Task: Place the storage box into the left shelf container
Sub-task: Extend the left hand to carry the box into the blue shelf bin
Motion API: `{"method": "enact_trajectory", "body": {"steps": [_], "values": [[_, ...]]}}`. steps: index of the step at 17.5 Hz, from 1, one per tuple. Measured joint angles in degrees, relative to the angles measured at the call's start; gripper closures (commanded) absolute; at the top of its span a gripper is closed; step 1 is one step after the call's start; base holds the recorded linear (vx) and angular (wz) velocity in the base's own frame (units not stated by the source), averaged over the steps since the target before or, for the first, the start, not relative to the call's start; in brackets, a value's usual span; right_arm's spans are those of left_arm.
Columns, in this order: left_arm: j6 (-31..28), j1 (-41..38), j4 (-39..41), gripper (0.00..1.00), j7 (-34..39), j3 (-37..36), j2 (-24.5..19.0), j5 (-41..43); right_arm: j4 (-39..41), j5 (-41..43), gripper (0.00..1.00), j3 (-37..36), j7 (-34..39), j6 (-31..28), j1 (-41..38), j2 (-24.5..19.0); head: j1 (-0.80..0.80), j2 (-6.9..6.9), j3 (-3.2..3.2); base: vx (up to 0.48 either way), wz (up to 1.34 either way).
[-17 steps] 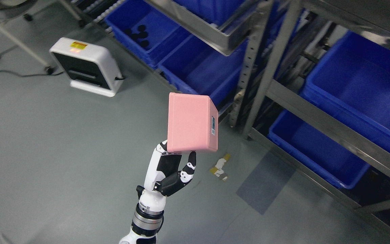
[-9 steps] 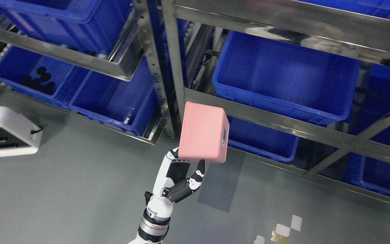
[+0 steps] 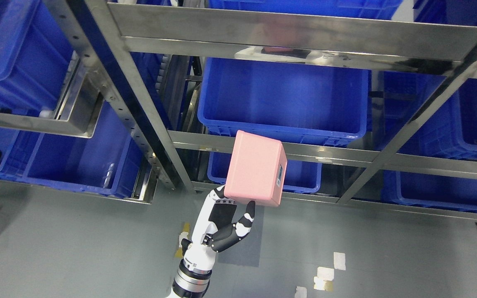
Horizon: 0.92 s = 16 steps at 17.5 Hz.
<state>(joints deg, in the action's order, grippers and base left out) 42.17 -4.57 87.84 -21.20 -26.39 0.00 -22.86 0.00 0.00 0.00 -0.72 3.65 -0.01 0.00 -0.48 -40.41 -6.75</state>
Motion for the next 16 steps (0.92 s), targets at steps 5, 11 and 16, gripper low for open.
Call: {"method": "enact_trajectory", "body": {"steps": [5, 11, 16], "values": [[-4.76, 1.52, -1.27, 0.95, 0.26, 1.23, 0.00, 0.01, 0.00, 0.00, 0.00, 0.00, 0.08, 0.00, 0.00, 0.00, 0.00, 0.00, 0.00, 0.029, -0.12], [-12.35, 7.51, -5.87, 0.94, 0.42, 4.70, 0.00, 0.01, 0.00, 0.00, 0.00, 0.00, 0.19, 0.00, 0.01, 0.00, 0.00, 0.00, 0.00, -0.002, 0.01], [-19.51, 17.47, -12.84, 0.94, 0.26, 6.53, 0.00, -1.01, 0.00, 0.00, 0.00, 0.00, 0.04, 0.00, 0.01, 0.00, 0.00, 0.00, 0.00, 0.000, 0.00]]}}
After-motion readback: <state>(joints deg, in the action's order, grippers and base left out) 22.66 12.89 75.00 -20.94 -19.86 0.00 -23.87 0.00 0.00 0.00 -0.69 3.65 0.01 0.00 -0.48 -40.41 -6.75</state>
